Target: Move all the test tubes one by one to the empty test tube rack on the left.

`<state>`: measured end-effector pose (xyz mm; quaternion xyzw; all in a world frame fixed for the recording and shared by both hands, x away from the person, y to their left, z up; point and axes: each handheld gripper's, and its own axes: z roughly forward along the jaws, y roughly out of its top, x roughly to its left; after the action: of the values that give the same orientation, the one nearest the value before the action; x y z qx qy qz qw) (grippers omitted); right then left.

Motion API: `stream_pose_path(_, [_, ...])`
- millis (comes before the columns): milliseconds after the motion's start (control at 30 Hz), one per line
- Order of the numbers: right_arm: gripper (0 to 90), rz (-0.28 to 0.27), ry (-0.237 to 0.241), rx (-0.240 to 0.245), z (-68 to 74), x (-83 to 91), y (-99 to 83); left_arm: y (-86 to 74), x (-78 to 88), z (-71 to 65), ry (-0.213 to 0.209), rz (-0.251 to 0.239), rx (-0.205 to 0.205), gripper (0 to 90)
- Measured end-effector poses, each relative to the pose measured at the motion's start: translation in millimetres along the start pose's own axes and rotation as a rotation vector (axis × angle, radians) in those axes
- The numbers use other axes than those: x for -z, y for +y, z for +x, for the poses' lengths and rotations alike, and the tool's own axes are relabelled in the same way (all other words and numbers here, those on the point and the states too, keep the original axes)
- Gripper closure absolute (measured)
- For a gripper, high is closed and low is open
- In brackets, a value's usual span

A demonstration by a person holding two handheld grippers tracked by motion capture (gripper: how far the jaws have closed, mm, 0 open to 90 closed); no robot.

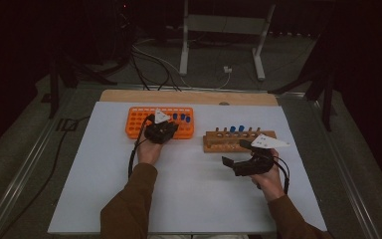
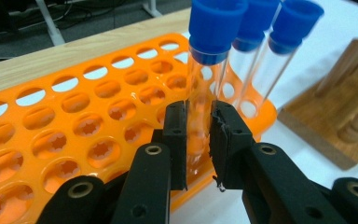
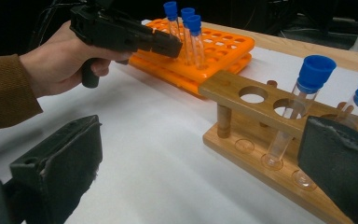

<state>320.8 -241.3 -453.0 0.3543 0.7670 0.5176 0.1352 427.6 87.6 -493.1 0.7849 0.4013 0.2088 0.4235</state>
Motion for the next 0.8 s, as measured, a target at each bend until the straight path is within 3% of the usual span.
stream_pose_path(367, [0.0, 0.002, 0.002, 0.002, 1.0, -0.5, -0.1, -1.3, -2.7, 0.1, -0.001, 0.005, 0.022, 77.7])
stream_pose_path(567, [0.0, 0.000, 0.002, 0.001, -0.2, 0.3, -0.3, -2.0, -2.4, 2.3, -0.029, -0.003, 0.066, 74.8])
stream_pose_path(800, [0.0, -0.002, -0.003, -0.003, -1.5, 0.9, -0.7, -4.7, 3.6, 6.4, -0.080, -0.007, 0.135, 61.8])
